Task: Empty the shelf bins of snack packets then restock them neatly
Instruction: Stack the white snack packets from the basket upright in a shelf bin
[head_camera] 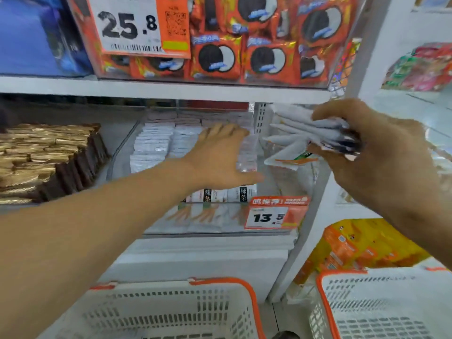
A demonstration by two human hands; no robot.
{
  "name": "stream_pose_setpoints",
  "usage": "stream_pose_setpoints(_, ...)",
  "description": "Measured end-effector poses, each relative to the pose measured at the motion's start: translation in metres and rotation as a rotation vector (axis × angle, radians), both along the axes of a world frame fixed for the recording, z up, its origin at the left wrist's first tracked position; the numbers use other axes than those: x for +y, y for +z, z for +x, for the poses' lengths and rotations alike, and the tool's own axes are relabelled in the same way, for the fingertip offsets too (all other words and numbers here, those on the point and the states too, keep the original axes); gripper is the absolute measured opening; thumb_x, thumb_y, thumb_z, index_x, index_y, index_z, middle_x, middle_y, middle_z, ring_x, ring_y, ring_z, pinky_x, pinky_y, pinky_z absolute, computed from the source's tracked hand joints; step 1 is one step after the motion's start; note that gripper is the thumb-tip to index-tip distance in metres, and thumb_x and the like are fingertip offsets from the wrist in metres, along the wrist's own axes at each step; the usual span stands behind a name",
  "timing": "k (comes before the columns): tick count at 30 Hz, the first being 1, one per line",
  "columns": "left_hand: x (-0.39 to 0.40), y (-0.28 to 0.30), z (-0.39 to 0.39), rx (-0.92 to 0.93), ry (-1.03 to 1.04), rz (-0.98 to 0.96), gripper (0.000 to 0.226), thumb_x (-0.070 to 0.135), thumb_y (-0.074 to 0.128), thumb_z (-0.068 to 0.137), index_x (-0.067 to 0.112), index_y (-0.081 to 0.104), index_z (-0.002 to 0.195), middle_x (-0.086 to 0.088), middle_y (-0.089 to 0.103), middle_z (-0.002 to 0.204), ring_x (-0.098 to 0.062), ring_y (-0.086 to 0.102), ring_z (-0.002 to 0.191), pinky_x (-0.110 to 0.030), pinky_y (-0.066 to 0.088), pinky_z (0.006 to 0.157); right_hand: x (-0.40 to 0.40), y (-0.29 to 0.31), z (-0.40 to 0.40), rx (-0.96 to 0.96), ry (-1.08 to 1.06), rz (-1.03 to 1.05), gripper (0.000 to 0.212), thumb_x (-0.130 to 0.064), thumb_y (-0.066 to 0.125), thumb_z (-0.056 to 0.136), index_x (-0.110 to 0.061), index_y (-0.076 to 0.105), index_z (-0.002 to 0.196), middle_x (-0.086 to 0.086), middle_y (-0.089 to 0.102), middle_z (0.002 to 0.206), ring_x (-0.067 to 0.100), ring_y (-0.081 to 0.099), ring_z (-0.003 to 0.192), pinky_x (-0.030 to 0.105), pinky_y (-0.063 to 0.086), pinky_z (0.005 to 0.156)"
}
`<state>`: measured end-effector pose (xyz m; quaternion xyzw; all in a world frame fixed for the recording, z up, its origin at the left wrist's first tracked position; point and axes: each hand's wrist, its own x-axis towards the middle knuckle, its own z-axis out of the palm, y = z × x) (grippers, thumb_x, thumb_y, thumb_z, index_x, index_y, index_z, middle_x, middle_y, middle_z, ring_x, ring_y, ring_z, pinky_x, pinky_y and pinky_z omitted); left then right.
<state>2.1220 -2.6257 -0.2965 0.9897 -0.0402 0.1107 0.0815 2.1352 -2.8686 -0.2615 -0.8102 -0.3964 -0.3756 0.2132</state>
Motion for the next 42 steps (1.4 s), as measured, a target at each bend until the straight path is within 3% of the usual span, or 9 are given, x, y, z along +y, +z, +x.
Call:
stream_pose_setpoints(2, -0.003, 0.003, 0.02, 0.075, -0.035, 0.134, 0.12, 0.085, 0.055, 0.071, 0.018, 0.01, 0.16, -0.005, 0.01, 0.167, -0.027, 0.009, 0.152, -0.045, 0.006, 0.121, 0.004, -0.009, 0.007, -0.088, 0.0, -0.067, 0.051, 0.007, 0.081, 0.073, -0.013, 0.066, 0.117, 0.013, 0.072, 0.095, 0.038, 0.067, 0.072, 0.033, 0.051, 0.061)
stream_pose_setpoints(6, 0.01, -0.01, 0.046, 0.274, -0.02, 0.282, 0.115, 0.089, 0.041, 0.075, 0.03, -0.008, 0.16, 0.0, -0.012, 0.168, -0.021, -0.009, 0.154, -0.05, -0.003, 0.124, 0.02, -0.014, 0.033, -0.093, -0.006, -0.198, 0.051, 0.011, 0.077, 0.072, -0.009, 0.064, 0.117, 0.018, 0.072, 0.095, 0.045, 0.067, 0.071, 0.046, 0.055, 0.057)
stream_pose_setpoints(15, 0.034, -0.028, 0.05, 0.214, -0.047, 0.212, 0.109, 0.09, 0.036, 0.076, 0.03, 0.002, 0.16, 0.004, -0.001, 0.169, -0.016, -0.001, 0.154, -0.046, 0.0, 0.124, 0.081, -0.017, 0.098, 0.296, -0.321, -0.572, 0.051, -0.022, 0.074, 0.087, -0.022, 0.047, 0.131, 0.014, 0.066, 0.103, 0.038, 0.06, 0.1, 0.045, 0.047, 0.091)
stream_pose_setpoints(20, 0.043, -0.036, 0.051, 0.169, -0.079, 0.172, 0.11, 0.093, 0.031, 0.073, 0.032, 0.004, 0.16, 0.007, 0.002, 0.168, -0.011, -0.001, 0.154, -0.044, -0.003, 0.123, 0.124, -0.029, 0.144, 0.408, -0.419, -0.73, 0.063, -0.032, 0.073, 0.089, -0.025, 0.041, 0.142, 0.006, 0.056, 0.14, 0.03, 0.05, 0.13, 0.052, 0.027, 0.117)
stream_pose_setpoints(23, 0.048, -0.042, 0.055, 0.145, -0.101, 0.151, 0.109, 0.095, 0.027, 0.071, 0.034, 0.004, 0.159, 0.009, 0.001, 0.168, -0.01, -0.003, 0.153, -0.044, -0.004, 0.123, 0.141, -0.025, 0.165, 0.475, -0.461, -0.783, 0.065, -0.035, 0.072, 0.091, -0.015, 0.041, 0.145, 0.008, 0.049, 0.145, 0.031, 0.046, 0.133, 0.044, 0.031, 0.115)
stream_pose_setpoints(28, 0.051, -0.048, 0.058, 0.12, -0.122, 0.097, 0.113, 0.097, 0.019, 0.063, 0.038, 0.004, 0.158, 0.012, 0.001, 0.167, -0.007, -0.005, 0.153, -0.045, -0.006, 0.123, 0.142, -0.031, 0.188, 0.479, -0.399, -0.573, 0.083, -0.024, 0.091, 0.07, -0.009, 0.045, 0.137, 0.01, 0.049, 0.134, 0.029, 0.047, 0.123, 0.03, 0.037, 0.085)
stream_pose_setpoints(34, 0.051, -0.048, 0.057, 0.116, -0.124, 0.082, 0.109, 0.096, 0.022, 0.067, 0.039, 0.003, 0.158, 0.013, -0.001, 0.167, -0.006, -0.006, 0.152, -0.043, -0.008, 0.123, 0.139, -0.033, 0.189, 0.34, -0.436, -0.54, 0.088, -0.035, 0.097, 0.056, -0.018, 0.047, 0.127, 0.004, 0.047, 0.128, 0.027, 0.044, 0.123, 0.049, 0.039, 0.106)
stream_pose_setpoints(38, 0.052, -0.049, 0.056, 0.117, -0.129, 0.078, 0.11, 0.096, 0.019, 0.067, 0.039, 0.001, 0.159, 0.014, -0.003, 0.167, -0.005, -0.008, 0.152, -0.042, -0.009, 0.123, 0.138, -0.033, 0.186, 0.354, -0.418, -0.557, 0.082, -0.034, 0.096, 0.058, -0.017, 0.049, 0.123, -0.003, 0.046, 0.11, 0.021, 0.049, 0.107, 0.039, 0.045, 0.096)
stream_pose_setpoints(42, 0.051, -0.049, 0.056, 0.132, -0.131, 0.076, 0.111, 0.097, 0.016, 0.064, 0.04, -0.001, 0.158, 0.014, -0.005, 0.167, -0.004, -0.01, 0.152, -0.044, -0.009, 0.123, 0.136, -0.031, 0.187, 0.364, -0.402, -0.59, 0.084, -0.034, 0.096, 0.059, -0.018, 0.05, 0.128, 0.002, 0.056, 0.122, 0.022, 0.052, 0.106, 0.038, 0.047, 0.095)
